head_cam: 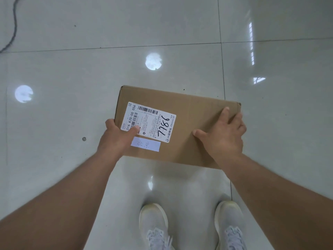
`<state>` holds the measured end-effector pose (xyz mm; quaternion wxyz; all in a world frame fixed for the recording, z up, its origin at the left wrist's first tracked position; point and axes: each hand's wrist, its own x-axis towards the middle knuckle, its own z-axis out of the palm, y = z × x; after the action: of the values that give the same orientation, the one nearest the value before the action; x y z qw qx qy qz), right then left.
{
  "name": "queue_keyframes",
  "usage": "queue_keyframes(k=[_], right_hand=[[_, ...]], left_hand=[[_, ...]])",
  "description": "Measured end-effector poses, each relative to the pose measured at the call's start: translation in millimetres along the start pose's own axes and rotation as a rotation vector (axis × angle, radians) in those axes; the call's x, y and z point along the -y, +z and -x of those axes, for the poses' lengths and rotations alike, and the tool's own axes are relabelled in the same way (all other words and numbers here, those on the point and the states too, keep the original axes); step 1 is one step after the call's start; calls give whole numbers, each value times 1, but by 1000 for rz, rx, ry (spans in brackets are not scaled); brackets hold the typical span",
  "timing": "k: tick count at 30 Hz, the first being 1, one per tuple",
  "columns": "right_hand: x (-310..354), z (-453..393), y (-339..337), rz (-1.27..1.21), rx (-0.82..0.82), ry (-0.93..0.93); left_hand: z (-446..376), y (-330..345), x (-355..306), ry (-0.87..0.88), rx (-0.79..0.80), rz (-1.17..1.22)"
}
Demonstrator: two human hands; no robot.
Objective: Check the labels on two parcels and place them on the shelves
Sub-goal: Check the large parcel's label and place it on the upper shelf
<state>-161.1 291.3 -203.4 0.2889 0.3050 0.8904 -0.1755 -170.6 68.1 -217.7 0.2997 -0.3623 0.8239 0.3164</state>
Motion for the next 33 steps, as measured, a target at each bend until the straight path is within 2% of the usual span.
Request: queue_keyframes(k=[5, 9, 12, 16, 22, 26, 33], right_hand=[[-16, -8, -13, -96, -91, -69], [-33, -16, -13, -244, -11, 174], [-41, -13, -9, -411, 56, 234], [-51, -15, -6, -541, 32, 198], [-74, -3, 1, -708, 87, 122], [-75, -1, -1, -747, 25, 71], [-69, 15, -41, -889, -53, -14]], left_hand=[[11, 2, 13, -30, 9, 96], [22, 0, 33, 9, 148, 210], [25, 1, 41, 33, 229, 257], [18, 0, 49, 77, 248, 292], [22, 4, 50, 104, 157, 307], [25, 5, 53, 105, 110, 335], [56, -26, 39, 197, 143, 384]])
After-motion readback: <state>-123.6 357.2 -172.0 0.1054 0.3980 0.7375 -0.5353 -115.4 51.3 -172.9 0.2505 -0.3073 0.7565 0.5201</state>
